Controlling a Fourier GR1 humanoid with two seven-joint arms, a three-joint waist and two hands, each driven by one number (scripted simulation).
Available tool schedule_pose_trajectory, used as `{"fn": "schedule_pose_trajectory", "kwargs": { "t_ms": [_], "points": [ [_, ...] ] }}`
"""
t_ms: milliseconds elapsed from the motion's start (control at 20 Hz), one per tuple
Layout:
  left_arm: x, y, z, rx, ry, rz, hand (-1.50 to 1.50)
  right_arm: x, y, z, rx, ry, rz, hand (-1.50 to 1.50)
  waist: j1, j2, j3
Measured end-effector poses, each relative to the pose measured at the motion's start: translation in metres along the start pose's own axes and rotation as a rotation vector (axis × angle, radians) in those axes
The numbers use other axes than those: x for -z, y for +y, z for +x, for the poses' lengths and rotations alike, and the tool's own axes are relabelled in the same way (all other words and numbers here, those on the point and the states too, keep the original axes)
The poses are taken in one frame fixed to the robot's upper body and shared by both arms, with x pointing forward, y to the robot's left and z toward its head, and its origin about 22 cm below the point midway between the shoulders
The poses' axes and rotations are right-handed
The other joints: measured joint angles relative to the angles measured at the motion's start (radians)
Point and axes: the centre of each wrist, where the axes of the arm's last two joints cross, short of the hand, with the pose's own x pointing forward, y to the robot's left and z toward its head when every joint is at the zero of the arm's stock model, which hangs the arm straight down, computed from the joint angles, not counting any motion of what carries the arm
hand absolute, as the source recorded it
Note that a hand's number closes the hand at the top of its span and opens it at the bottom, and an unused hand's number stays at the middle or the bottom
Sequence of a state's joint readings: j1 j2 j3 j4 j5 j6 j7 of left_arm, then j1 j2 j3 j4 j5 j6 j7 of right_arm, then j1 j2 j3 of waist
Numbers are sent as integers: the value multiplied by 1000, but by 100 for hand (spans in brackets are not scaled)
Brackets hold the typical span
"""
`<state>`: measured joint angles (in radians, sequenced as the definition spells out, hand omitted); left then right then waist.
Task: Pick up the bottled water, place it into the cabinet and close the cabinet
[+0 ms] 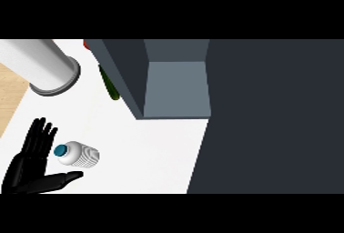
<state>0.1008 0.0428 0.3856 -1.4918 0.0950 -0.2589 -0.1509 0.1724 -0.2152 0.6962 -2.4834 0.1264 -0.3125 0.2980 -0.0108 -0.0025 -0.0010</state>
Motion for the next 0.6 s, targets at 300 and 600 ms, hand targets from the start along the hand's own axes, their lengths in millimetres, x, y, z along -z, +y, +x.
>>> {"fn": "schedule_pose_trajectory", "kwargs": {
  "t_ms": [300,600],
  "points": [
    [3,-14,-31,-2,14,-2,-150,-1,1,-1,-5,-2,-4,-150,0,0,0],
    [1,-19,-56,-1,32,9,-150,-3,1,-2,-11,7,-8,-150,1,1,0]
  ]
}}
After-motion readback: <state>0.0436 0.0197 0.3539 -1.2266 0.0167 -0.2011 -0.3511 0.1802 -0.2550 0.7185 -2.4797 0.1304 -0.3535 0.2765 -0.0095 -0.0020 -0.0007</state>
